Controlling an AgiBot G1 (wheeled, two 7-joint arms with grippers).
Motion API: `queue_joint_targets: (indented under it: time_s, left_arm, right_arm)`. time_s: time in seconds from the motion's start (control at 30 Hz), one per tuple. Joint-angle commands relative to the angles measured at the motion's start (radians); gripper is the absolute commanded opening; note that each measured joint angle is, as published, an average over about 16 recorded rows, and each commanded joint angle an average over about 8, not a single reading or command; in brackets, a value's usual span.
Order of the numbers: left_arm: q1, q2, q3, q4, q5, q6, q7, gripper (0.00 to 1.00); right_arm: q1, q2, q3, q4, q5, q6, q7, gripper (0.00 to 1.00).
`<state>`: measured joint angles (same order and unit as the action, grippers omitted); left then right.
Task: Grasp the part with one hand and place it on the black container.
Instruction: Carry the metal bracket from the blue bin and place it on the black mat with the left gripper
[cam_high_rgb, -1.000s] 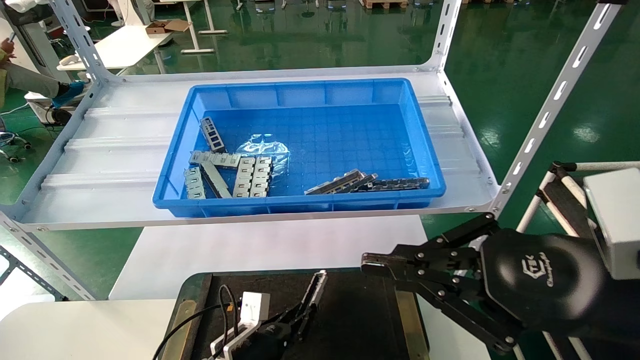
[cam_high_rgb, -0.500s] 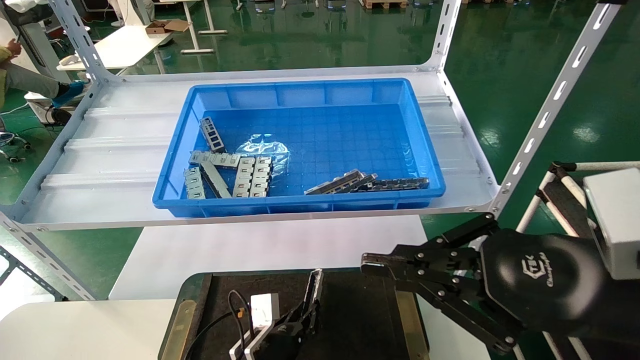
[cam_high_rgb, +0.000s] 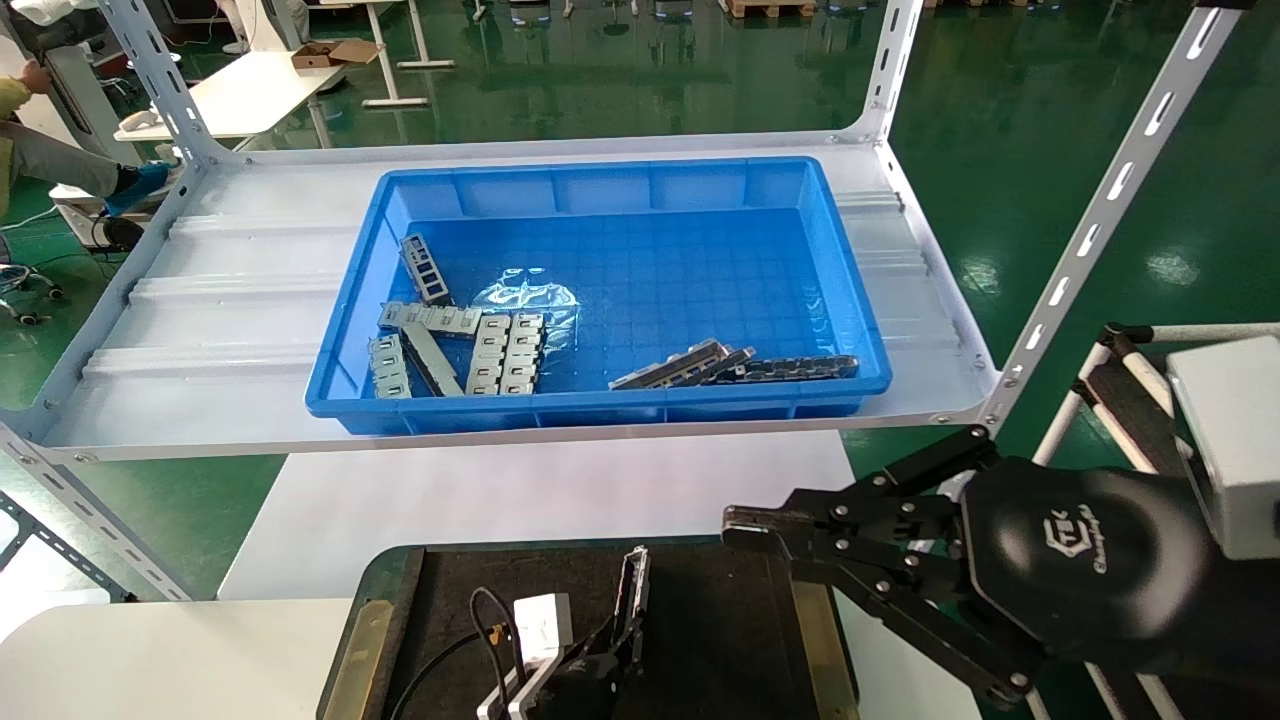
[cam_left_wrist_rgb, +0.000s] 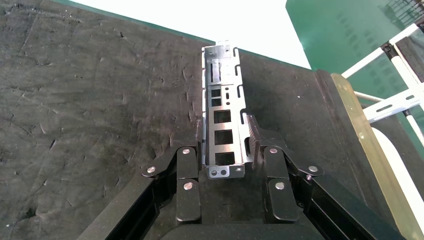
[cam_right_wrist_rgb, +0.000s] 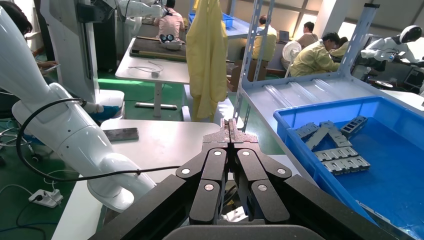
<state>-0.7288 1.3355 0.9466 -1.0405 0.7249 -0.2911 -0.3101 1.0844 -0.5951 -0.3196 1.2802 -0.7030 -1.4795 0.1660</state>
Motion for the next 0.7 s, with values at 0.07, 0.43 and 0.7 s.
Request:
queue_joint_targets:
  time_s: [0.07,0.43,0.7]
  left_arm:
    - [-0.012,-0.003,0.032,-0.011,-0.046,-0.029,0.008,0.61]
    - [-0.038,-0.015,0.098,-0.050,-0.152,-0.087,0.037,1.00]
    - [-0.049,-0.025,0.121,-0.071,-0.180,-0.102,0.053,1.00]
  right_arm:
    - [0.000,0.000,0.000,0.000,0.000,0.000,0.000,0.95]
    - [0.000,0.000,0.000,0.000,0.000,0.000,0.000,1.00]
    - [0.000,0.000,-0.001,0.000,0.000,0.000,0.000,1.00]
